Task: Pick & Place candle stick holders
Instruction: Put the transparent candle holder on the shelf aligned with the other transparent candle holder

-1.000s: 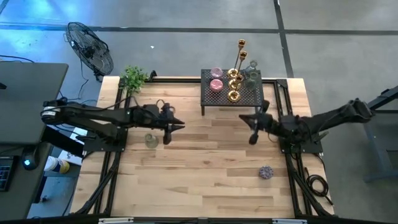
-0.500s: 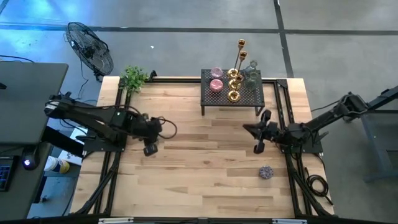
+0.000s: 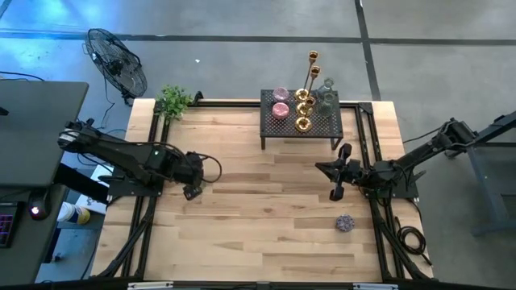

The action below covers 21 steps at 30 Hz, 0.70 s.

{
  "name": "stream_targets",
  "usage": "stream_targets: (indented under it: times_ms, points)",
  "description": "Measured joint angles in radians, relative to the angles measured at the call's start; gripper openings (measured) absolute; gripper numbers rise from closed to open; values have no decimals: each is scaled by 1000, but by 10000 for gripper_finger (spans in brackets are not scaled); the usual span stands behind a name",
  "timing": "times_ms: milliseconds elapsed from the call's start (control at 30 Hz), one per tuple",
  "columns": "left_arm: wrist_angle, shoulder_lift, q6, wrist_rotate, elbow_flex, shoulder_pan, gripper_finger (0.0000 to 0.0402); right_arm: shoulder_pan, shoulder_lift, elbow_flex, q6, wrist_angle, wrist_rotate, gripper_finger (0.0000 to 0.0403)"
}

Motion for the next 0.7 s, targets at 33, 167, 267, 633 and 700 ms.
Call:
stream_targets:
  times_ms: [33,167,267,633,700]
  points:
    - [2,0,-11,0,-10,0,306,0,0,0,0,0,0,1]
    - [26,0,-53,-1,-65,0,329,0,0,0,0,0,0,2]
    - [48,0,-67,-13,-104,21,326,0,0,0,0,0,0,1]
    - [136,0,17,39,-183,98,282,0,0,0,0,0,-1,2]
    - [137,0,15,40,-196,98,264,0,0,0,0,0,-1,1]
